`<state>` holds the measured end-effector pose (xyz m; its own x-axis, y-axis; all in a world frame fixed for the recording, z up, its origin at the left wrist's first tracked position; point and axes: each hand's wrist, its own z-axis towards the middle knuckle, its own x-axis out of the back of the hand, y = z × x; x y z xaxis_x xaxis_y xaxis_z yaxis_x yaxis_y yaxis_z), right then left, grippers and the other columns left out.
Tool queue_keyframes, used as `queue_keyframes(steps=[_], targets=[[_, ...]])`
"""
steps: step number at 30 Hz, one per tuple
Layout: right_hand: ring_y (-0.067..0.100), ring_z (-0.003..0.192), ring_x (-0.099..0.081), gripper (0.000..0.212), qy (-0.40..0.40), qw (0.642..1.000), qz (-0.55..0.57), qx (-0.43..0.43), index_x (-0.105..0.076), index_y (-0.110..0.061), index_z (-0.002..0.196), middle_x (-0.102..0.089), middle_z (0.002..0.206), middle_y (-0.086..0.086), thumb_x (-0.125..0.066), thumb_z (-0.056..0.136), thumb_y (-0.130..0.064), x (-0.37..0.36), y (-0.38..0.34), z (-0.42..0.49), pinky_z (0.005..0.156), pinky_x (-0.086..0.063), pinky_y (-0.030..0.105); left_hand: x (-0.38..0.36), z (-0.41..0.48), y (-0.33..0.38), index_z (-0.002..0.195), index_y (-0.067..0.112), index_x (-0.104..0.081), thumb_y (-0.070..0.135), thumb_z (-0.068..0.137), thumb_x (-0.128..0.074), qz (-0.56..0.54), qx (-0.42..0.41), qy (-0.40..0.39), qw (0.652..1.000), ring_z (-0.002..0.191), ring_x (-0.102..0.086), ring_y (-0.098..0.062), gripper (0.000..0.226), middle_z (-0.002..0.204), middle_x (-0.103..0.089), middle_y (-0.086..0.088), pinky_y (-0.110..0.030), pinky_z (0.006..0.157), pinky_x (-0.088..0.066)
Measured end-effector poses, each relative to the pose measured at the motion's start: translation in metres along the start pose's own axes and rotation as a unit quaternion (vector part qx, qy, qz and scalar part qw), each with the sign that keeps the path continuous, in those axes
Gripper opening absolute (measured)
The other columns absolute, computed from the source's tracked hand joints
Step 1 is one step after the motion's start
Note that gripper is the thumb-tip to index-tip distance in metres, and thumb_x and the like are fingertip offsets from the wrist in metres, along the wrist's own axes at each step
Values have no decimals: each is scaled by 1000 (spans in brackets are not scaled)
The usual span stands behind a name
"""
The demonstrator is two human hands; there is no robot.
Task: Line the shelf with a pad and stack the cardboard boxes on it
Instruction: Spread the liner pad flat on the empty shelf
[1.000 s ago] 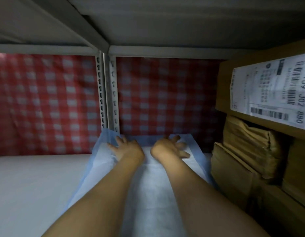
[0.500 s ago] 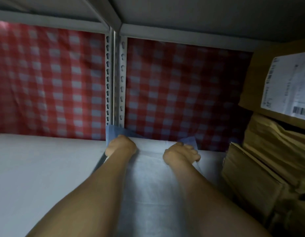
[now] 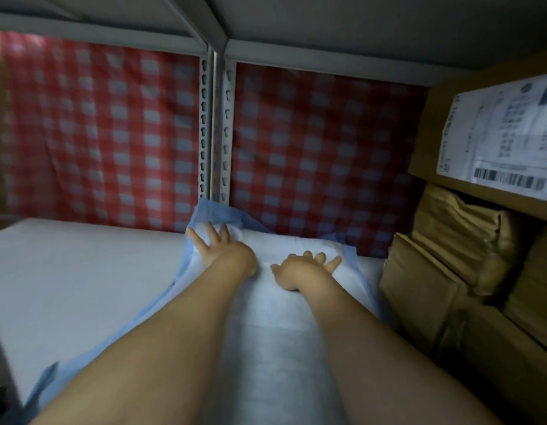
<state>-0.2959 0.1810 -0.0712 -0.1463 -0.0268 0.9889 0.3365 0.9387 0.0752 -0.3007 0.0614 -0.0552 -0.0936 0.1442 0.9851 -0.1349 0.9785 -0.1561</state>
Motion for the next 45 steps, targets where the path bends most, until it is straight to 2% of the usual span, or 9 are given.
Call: queue_keyframes(steps=[18,22,28,31,34,37,39,41,45], targets=[[35,147,-15,75,-27,999,13,20,-27,-21,153,-25,159,13,-19,94,-66,-13,37,-145,111,6,71,-10,-147,-53,158,23,-13,70,93,-35,27,-48,-33,998,144,27,-44,83,162,23,-12,-77,104,15],[36,147,-15,86,-37,999,23,24,-25,-25,154,-25,159,9,-24,86,-79,-14,31,-191,110,4,72,-7,-185,-67,158,22,-10,70,90,-44,-26,-80,-58,995,146,20,-47,89,163,20,-12,-75,108,-4],[30,141,-34,107,-57,993,67,75,-38,-26,148,-36,156,1,-36,63,-91,-17,33,-245,117,-21,51,-17,-225,-94,139,14,-46,47,98,-46,-29,-206,-21,978,132,-36,-38,52,145,-38,-16,-45,108,-34],[25,129,-48,75,-63,985,120,107,-48,-18,142,-49,145,2,-45,88,-70,-11,44,-280,110,-36,34,-21,-248,-108,142,16,-45,56,98,-40,-88,-241,-7,966,132,-39,-33,60,147,-41,-13,-42,110,-34],[18,119,-51,60,-55,971,193,133,-53,-23,130,-52,134,-3,-65,83,-58,-13,59,-296,106,-41,33,-28,-262,-122,150,15,-31,62,86,-60,-95,-265,-24,959,137,-34,-37,85,153,-26,-11,-45,112,-36],[23,121,-47,55,-3,986,110,129,-44,-28,121,-42,134,-1,-73,80,-49,-26,68,-304,108,-36,43,-34,-269,-128,142,7,-38,32,90,-67,-109,-265,22,958,129,-43,-36,65,147,-31,-13,-45,108,-41],[23,120,-48,40,32,984,118,130,-44,-32,114,-45,135,-1,-66,85,-47,-31,73,-305,109,-35,47,-31,-273,-127,139,8,-43,33,96,-57,-155,-250,32,955,124,-48,-33,52,144,-38,-16,-41,107,-42],[22,116,-52,28,33,977,164,131,-48,-33,109,-53,129,-2,-54,90,-54,-27,76,-309,107,-37,43,-26,-275,-125,146,11,-39,61,92,-53,-249,-236,-31,939,134,-41,-33,74,150,-34,-16,-42,111,-37],[28,138,-37,77,-25,981,164,102,-45,-24,141,-44,148,3,-20,90,-76,-17,75,-314,115,-26,44,-25,-275,-118,155,7,-22,73,90,-39,-386,-155,-55,908,143,-30,-36,94,159,-24,-19,-42,112,-33]])
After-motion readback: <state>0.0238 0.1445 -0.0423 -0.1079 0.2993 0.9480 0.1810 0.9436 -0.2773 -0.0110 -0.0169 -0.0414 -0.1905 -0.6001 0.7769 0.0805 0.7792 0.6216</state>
